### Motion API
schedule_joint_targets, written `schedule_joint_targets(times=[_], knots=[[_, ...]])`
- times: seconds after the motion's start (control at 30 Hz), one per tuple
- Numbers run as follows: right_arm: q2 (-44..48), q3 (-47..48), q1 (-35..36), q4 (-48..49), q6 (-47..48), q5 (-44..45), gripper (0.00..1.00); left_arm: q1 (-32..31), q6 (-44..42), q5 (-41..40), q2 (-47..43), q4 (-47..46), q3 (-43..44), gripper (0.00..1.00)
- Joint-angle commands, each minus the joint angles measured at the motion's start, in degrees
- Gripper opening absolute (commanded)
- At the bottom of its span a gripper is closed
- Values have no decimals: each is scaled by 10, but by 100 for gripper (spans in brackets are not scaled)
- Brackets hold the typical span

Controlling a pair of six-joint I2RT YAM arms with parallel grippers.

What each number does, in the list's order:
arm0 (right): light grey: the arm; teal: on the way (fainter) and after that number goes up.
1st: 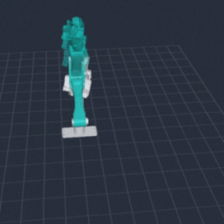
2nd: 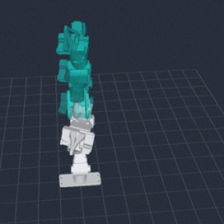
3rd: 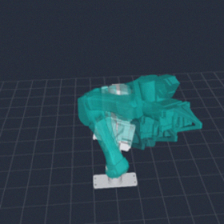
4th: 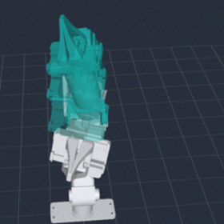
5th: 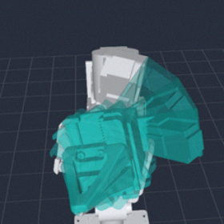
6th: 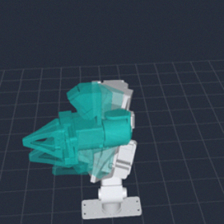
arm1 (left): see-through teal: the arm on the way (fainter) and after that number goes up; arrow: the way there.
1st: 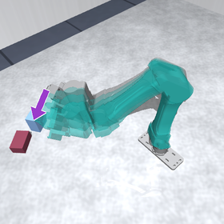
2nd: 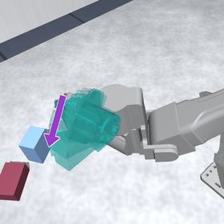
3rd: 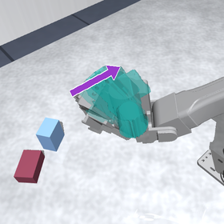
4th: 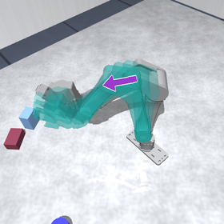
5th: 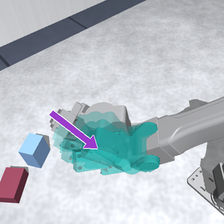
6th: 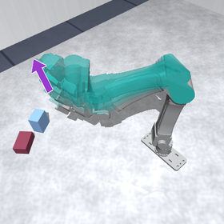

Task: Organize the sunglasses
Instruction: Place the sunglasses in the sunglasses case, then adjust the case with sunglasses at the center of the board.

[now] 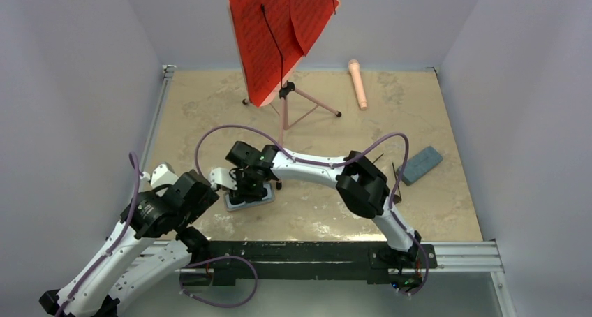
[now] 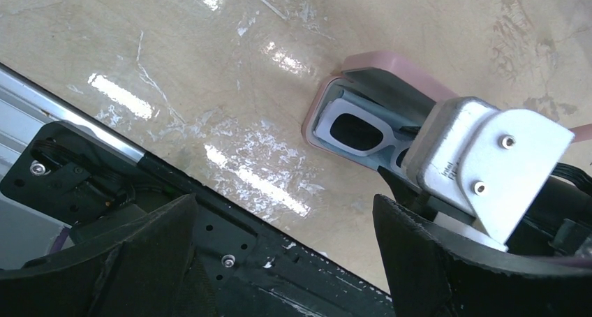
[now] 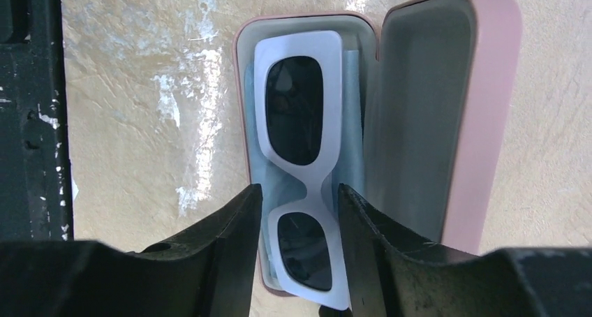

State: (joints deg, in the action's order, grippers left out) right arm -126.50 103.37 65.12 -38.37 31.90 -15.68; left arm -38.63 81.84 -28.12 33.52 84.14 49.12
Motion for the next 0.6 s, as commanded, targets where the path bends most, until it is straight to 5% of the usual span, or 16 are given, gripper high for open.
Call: schedule_joint_targets(times=[0.0,0.33,0.57], knots=[[65,-14,3,26,0,1,48,0,-16,5,3,-32,-6,100],[218,-161,9,129,-55,-41,50,1,-62,-4,27,-90,16,100],[336,-314,26,232,-132,-81,52,44,-143,-19,124,-177,64,100]])
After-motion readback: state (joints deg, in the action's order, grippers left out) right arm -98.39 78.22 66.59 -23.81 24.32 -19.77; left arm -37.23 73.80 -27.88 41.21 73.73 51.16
